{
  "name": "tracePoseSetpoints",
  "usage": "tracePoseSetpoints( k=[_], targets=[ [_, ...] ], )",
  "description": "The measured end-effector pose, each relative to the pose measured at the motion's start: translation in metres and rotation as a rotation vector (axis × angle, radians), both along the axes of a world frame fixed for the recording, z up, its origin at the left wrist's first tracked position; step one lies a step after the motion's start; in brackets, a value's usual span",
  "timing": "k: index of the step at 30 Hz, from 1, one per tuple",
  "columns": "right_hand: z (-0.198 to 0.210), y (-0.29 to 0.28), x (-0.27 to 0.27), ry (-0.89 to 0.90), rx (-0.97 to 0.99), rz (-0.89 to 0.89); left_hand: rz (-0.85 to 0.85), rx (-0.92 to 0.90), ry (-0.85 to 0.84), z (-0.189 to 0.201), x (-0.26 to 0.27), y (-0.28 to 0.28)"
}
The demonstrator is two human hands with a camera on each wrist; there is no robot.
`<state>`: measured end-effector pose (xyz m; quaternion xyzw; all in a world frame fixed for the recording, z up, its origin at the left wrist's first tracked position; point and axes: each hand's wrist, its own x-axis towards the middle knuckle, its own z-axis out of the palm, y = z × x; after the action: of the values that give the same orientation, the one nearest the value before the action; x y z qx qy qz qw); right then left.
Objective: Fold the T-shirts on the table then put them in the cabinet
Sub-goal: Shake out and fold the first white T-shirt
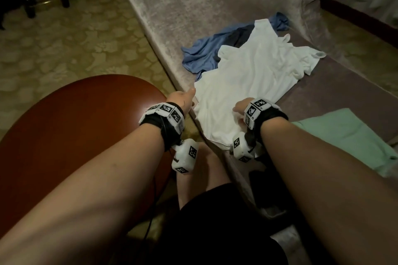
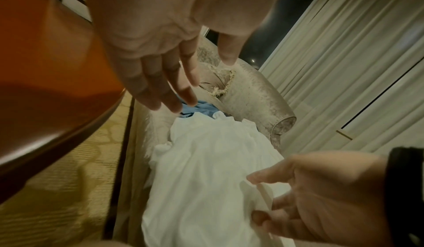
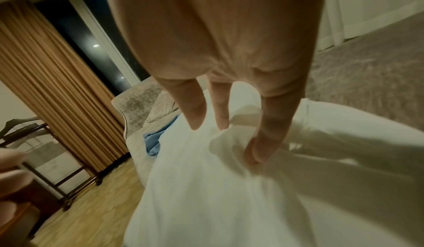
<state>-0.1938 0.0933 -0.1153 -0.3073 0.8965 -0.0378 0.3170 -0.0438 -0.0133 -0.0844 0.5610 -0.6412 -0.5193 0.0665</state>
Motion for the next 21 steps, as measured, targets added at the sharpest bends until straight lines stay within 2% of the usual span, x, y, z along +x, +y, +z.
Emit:
tracePoseSetpoints(
  k=[7, 11, 14, 18, 21],
  targets=[
    [0.025, -0.007, -0.003, 0.144, 0.106, 0.134, -0.017, 0.056, 0.066, -0.002, 0.004, -0.004],
    [0.044, -0.016, 0.0, 0.128, 0.042, 0.158, -0.085, 0.035, 0.109, 0.017, 0.013, 0.006],
    [0.073, -0.022, 0.005, 0.022, -0.236, -0.017, -0.15, 0.022, 0.127, 0.038, 0.024, 0.013],
    [0.13, -0.029, 0.028, -0.273, -0.698, -0.279, -0.235, 0.003, 0.171, 0.073, 0.038, 0.025],
    [0.181, -0.025, 0.063, -0.525, -0.977, -0.301, -0.231, -0.095, 0.232, 0.102, 0.05, 0.035]
  ],
)
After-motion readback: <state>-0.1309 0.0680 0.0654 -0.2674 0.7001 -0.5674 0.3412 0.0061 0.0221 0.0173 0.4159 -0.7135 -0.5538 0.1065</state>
